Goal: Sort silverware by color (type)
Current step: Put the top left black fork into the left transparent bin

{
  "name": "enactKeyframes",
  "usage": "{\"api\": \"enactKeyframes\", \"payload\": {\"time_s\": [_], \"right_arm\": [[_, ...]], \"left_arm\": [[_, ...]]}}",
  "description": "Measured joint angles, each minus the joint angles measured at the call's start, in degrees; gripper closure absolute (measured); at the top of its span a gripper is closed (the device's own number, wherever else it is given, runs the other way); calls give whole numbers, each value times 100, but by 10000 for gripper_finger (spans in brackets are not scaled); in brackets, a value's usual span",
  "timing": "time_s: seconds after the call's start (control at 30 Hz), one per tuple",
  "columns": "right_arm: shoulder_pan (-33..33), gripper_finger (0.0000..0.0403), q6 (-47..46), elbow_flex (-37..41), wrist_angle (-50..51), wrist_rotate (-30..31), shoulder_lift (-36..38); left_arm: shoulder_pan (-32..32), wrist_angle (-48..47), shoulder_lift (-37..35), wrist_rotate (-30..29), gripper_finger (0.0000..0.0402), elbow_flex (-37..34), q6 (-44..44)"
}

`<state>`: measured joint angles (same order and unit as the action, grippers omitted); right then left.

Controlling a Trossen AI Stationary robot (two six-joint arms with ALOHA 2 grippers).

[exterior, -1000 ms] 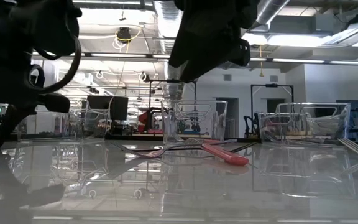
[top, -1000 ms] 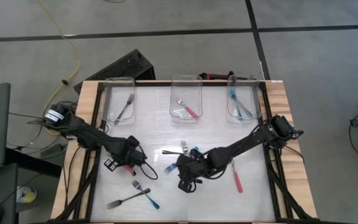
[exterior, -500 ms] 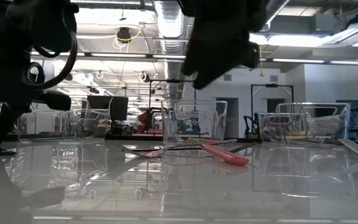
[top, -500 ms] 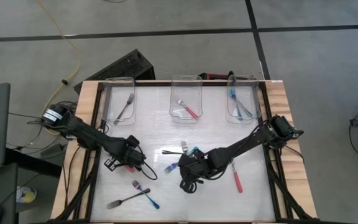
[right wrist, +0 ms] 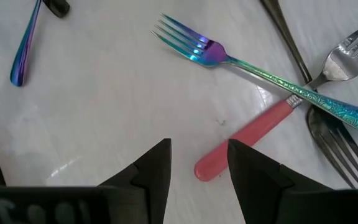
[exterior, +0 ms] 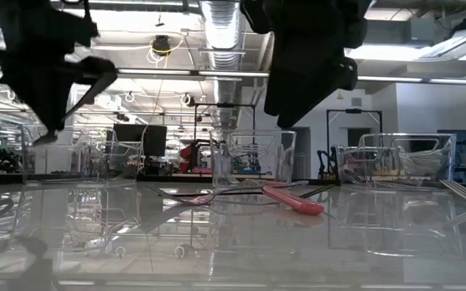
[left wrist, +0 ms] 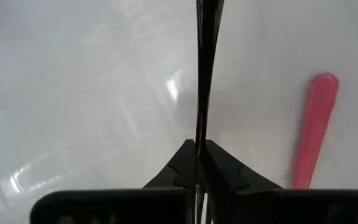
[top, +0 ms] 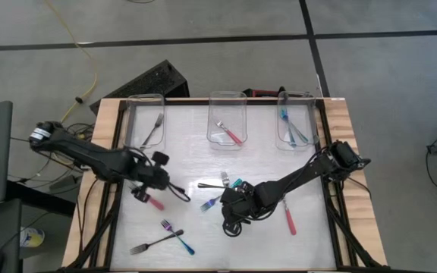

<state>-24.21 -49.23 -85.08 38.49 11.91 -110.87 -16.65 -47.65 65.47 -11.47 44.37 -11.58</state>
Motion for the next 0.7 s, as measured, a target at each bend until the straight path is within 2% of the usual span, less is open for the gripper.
{"api": "enactKeyframes", "payload": {"time_s": [0.1,0.23,0.43,0.53,0.7], "right_arm": [[36,223,2,0,-20,-1,0],[53,223,15,0,-23,-1,0],[90,223,15,0,-162,-3,0],[112,223,13,0,-280,-150,0],[149,223,-57,0,-507,-336,0]], "left_arm": [[42,54,-387,-111,401,254,98],[68,11,-802,-557,401,693,6],[153,-259,-1212,-1656,401,1309,-1006],[443,-579,-1402,-2117,401,1504,-1468],[1268,-986,-1790,-2193,401,1549,-2223]]}}
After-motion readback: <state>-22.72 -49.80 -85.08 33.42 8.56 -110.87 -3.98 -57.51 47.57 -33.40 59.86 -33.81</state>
